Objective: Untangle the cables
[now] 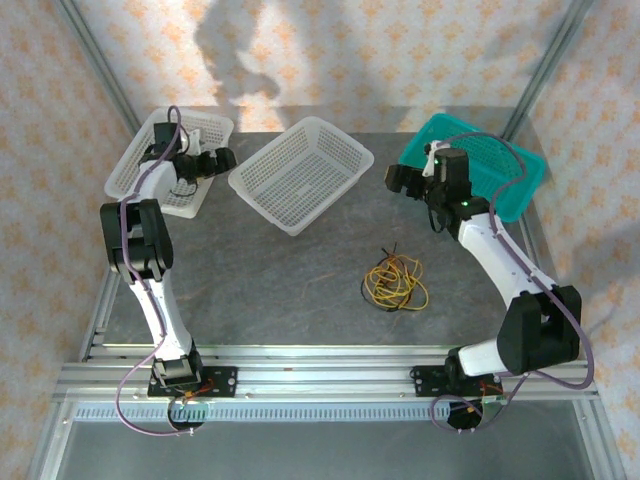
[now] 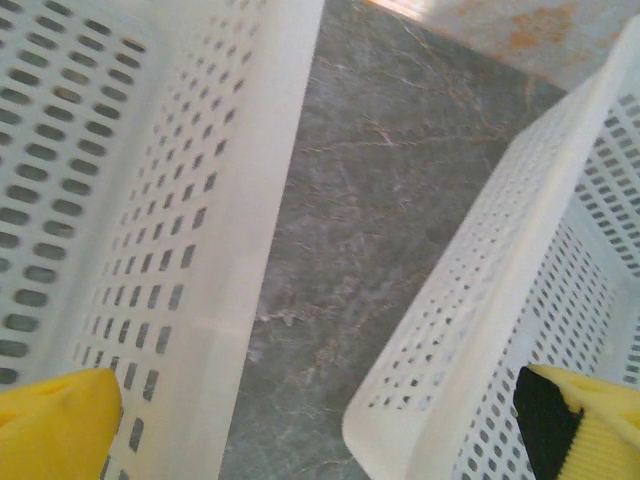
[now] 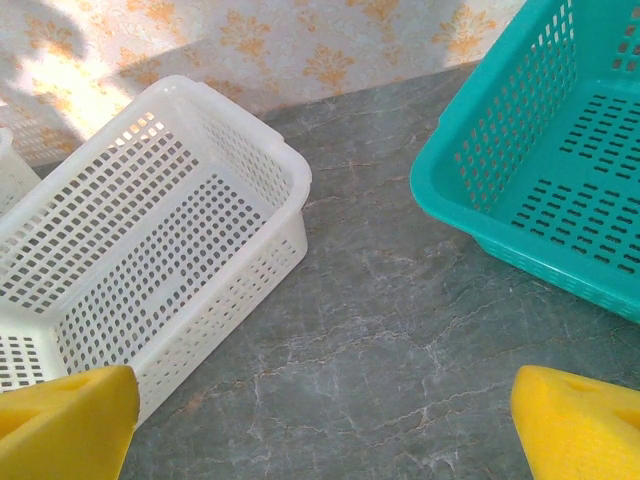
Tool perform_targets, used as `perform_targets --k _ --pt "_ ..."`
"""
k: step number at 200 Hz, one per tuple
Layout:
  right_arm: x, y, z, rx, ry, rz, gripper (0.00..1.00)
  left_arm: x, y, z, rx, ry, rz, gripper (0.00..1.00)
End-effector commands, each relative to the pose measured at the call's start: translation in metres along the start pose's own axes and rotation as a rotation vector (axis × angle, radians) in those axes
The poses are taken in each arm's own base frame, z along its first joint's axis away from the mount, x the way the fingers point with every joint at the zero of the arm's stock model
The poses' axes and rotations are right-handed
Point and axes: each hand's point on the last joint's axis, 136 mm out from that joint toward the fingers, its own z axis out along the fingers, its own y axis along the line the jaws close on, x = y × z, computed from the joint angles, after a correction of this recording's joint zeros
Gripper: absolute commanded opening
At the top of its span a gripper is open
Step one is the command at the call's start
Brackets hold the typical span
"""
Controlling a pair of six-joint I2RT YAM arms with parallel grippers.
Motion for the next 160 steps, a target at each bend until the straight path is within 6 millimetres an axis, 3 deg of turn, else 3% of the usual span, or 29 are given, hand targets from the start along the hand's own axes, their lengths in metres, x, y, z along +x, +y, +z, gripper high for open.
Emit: perform_targets --k 1,66,160 --pt "0.001 0.003 0.0 -0.007 -0.01 -0.022 0.95 -0.008 -0.035 -0.007 0.141 -0.025 0.029 0.99" --pt "0.004 0.002 -0.002 0.008 -0.008 -0.021 0.95 0.007 -0.079 0.017 0.165 0.069 0.154 0.99" --pt "0.007 -0.012 -0.002 0.08 -0.003 -0.011 0.95 0.029 -0.108 0.055 0.074 0.213 0.327 0.99"
